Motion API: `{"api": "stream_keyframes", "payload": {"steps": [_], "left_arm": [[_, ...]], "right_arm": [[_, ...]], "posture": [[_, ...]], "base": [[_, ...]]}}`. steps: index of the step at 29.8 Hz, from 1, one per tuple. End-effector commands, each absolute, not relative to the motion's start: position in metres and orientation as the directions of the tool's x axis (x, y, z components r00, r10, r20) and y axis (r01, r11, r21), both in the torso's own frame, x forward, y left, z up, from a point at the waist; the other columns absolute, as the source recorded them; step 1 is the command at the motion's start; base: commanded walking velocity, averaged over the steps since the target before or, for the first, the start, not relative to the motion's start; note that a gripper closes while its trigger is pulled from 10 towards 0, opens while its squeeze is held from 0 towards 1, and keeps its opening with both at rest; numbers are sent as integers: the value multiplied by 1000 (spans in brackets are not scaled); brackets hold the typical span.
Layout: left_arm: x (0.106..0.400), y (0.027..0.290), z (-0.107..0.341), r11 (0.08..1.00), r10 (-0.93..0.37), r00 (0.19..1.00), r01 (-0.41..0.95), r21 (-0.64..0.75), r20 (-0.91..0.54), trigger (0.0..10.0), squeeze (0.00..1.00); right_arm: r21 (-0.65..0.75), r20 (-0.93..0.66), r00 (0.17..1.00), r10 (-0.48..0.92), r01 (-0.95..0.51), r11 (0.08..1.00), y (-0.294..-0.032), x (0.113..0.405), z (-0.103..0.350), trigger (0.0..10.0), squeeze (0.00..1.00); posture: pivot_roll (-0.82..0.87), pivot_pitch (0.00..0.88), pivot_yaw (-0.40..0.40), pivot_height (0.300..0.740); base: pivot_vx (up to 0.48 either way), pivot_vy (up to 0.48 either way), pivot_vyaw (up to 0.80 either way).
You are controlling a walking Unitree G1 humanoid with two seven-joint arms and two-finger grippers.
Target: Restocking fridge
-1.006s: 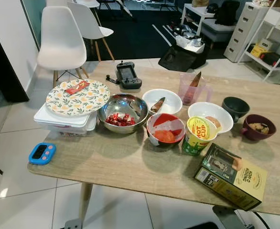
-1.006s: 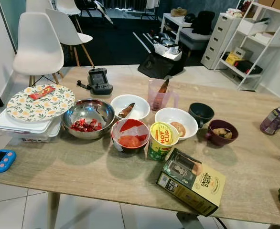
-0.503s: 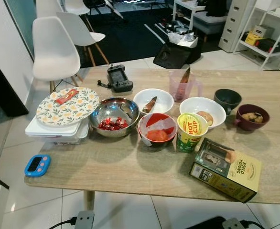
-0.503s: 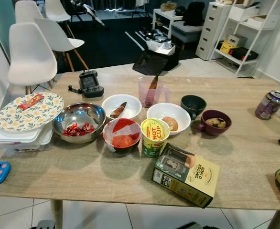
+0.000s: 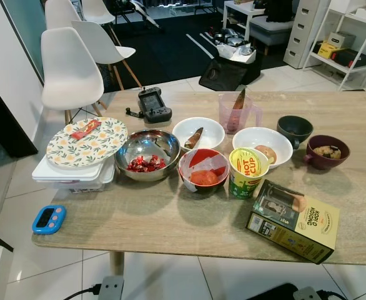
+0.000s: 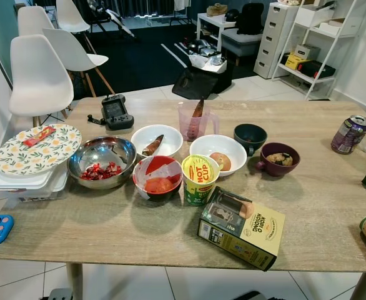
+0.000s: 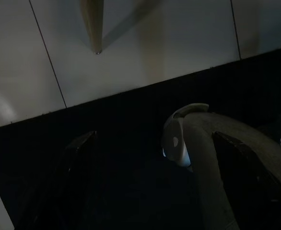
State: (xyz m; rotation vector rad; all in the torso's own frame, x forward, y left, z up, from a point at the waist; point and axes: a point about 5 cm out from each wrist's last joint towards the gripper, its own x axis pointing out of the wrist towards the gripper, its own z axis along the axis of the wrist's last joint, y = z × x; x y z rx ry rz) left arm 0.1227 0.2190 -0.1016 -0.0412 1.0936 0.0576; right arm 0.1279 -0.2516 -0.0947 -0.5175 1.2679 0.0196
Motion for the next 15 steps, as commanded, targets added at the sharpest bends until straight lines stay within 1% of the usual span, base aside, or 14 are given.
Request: {"api": "stream_keyframes", "payload": {"steps": [1, 5, 15], "left_arm": [[116, 214, -104, 996, 25, 445, -84, -14, -895, 10000, 0], [111, 216, -106, 994, 34, 432, -109, -15, -901, 10000, 0], [107, 219, -106, 992, 44, 427, -127, -12, -903, 10000, 0]], "right_arm": [[-375, -906, 327, -270, -321, 869, -254, 131, -93, 10000, 0], [-382, -899, 350, -264, -330, 864, -254, 143, -89, 10000, 0], [-370, -902, 358, -243, -348, 862, -247, 149, -89, 10000, 0]], "posture": [[-10, 0, -47, 740], [-1, 0, -54, 740], [18, 0, -58, 740]], "base": [[0, 0, 0], [0, 0, 0], [0, 0, 0]]}}
